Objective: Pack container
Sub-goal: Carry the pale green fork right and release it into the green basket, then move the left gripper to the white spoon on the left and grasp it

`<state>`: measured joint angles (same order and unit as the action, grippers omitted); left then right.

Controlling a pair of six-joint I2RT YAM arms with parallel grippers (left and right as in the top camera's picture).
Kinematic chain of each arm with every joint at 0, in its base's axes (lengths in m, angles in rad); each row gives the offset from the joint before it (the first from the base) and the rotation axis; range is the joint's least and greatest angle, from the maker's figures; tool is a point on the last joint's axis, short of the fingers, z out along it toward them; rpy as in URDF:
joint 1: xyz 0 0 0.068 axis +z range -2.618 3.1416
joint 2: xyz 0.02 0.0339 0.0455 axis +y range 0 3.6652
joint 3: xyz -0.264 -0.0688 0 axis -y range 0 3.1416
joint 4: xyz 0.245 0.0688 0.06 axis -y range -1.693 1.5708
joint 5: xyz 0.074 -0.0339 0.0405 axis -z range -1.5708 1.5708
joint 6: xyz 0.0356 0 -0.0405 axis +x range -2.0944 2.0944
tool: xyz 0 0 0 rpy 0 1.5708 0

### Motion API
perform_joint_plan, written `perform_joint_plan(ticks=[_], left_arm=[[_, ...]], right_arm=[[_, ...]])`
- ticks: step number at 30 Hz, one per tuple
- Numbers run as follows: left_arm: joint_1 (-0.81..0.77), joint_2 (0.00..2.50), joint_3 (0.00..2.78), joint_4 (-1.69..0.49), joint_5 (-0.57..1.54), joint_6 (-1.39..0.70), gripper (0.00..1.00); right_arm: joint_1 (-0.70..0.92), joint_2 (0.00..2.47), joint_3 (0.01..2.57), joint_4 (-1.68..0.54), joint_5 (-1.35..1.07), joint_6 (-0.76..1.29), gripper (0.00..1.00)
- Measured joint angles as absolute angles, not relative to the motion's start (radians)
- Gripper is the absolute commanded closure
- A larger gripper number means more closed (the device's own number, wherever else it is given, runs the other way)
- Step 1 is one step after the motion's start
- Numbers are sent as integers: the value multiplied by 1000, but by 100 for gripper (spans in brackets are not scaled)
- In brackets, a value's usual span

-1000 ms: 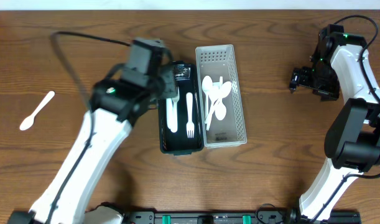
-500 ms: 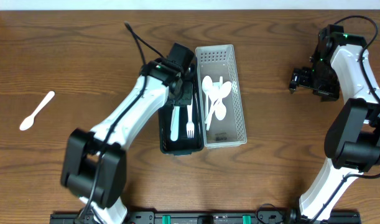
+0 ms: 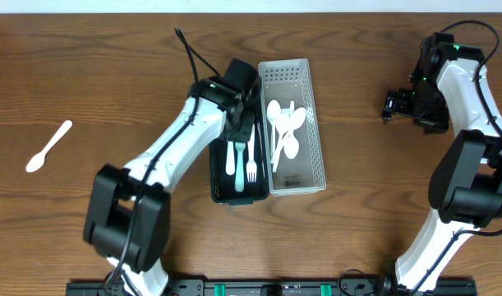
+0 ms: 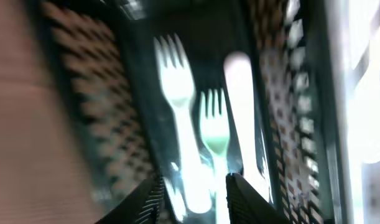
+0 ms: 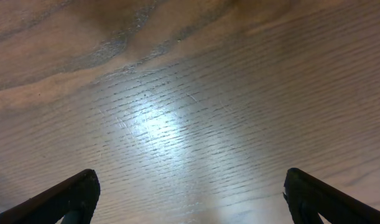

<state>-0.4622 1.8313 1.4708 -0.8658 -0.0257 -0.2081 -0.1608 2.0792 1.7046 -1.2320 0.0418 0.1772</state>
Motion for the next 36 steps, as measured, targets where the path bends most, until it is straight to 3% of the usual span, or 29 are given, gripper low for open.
perform_joint_plan(ticks=[2,4,7,14,22,24,26,36], left_arm=[[-460,1775,1515,-873,-91,-200,64],[-453,1704,1557,-871,-156,-187,57],[-406,1576,1605,-863,-245,-195,57],[-37,1424,1626,-934,-353,-369,56],[336,1532,1624,-962,-292,-617,54],[393,1578,1623,-962,-281,-704,43],[444,1636,1623,-961,-266,-823,40],[598,1946,1611,-795,-94,-1254,36]], right_arm=[[-161,2079,1705,-1232,42,175,2],[-161,2079,1705,-1232,42,174,2],[-161,2079,1705,-1231,41,174,2],[-161,2079,1705,-1229,42,171,2],[-161,2079,1705,-1229,30,172,2],[-161,2079,1705,-1229,17,173,2],[-161,2079,1705,-1229,1,174,2],[-161,2079,1705,-1255,-27,179,2]])
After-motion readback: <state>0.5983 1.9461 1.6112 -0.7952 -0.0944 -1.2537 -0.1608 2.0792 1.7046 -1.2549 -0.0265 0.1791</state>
